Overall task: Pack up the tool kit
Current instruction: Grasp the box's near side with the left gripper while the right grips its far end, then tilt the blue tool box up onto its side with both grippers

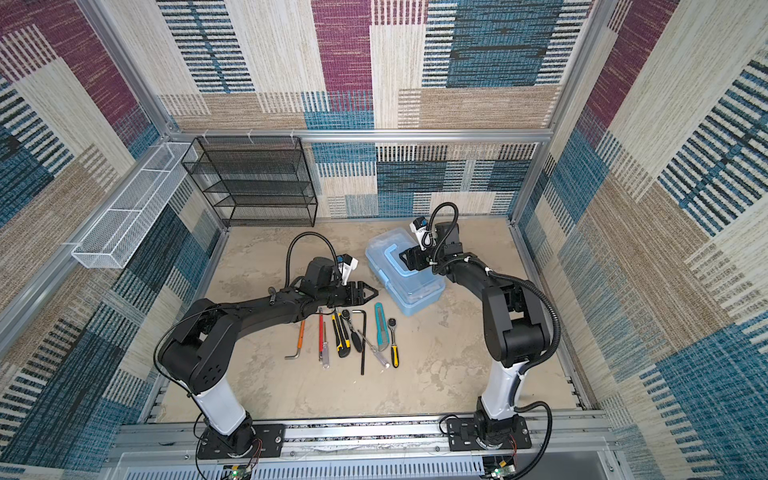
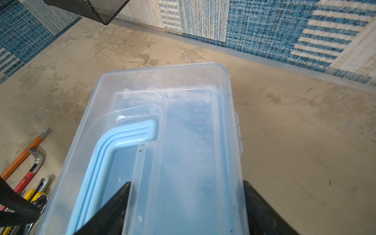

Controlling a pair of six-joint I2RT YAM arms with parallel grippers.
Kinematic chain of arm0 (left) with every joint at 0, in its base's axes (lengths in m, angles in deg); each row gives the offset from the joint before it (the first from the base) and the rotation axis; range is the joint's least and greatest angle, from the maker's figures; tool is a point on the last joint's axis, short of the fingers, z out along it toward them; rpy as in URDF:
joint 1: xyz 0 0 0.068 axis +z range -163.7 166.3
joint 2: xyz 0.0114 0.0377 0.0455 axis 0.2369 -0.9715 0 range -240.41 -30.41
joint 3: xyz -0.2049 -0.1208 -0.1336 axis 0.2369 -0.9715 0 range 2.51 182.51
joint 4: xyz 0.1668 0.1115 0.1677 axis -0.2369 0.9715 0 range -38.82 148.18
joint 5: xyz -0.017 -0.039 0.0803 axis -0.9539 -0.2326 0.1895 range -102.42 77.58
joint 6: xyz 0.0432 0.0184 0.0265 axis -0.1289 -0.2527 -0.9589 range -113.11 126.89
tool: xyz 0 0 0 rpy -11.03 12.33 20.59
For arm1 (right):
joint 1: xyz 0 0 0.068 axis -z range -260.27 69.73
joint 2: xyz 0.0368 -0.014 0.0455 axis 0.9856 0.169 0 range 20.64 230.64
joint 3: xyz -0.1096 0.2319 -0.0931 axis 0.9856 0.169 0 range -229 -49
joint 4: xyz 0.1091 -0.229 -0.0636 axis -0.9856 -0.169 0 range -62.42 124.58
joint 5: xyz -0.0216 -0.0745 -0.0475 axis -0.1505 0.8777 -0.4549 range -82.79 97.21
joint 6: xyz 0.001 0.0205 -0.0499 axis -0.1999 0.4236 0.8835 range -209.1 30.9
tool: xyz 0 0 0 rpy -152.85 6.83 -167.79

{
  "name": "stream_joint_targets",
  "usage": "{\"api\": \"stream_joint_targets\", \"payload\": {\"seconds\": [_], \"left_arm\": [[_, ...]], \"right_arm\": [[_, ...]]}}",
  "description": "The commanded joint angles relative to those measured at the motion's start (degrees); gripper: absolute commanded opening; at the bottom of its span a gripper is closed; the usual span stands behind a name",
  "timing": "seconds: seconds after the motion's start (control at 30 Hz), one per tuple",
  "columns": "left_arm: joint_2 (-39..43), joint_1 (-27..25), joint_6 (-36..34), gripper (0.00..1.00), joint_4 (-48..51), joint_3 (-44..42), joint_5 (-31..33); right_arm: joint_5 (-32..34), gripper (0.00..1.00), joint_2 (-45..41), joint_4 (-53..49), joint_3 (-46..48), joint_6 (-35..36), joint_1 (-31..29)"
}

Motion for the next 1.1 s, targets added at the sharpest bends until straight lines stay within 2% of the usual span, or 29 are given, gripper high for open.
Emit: {"api": "stream_joint_targets", "payload": {"seconds": [0.0, 0.13, 0.23, 0.67, 1.07], "left_arm": [[-0.17, 0.27, 2.87, 0.71, -4.80, 0.01, -2.26], [-1.08, 0.52, 5.38, 0.71, -8.02, -0.06, -2.59], [-2.18, 0.55, 7.61, 0.71, -10.42, 0.19, -5.08], [-7.23, 0.55, 18.12, 0.73, -20.66, 1.32, -6.80], [-9.31, 0.53, 22.07, 0.64, -25.64, 2.43, -5.74]], "right_arm": [[-5.51, 0.68, 2.00, -11.10, 1.22, -6.71, 0.25], [-7.42, 0.68, 1.61, -9.23, 2.61, -8.98, 1.66], [-8.39, 0.67, 1.14, -7.54, 3.93, -10.73, 2.47], [-10.24, 0.65, 0.64, -2.79, 6.76, -15.52, 2.48], [-10.21, 0.64, -0.02, -0.60, 8.60, -17.21, 2.49]]}}
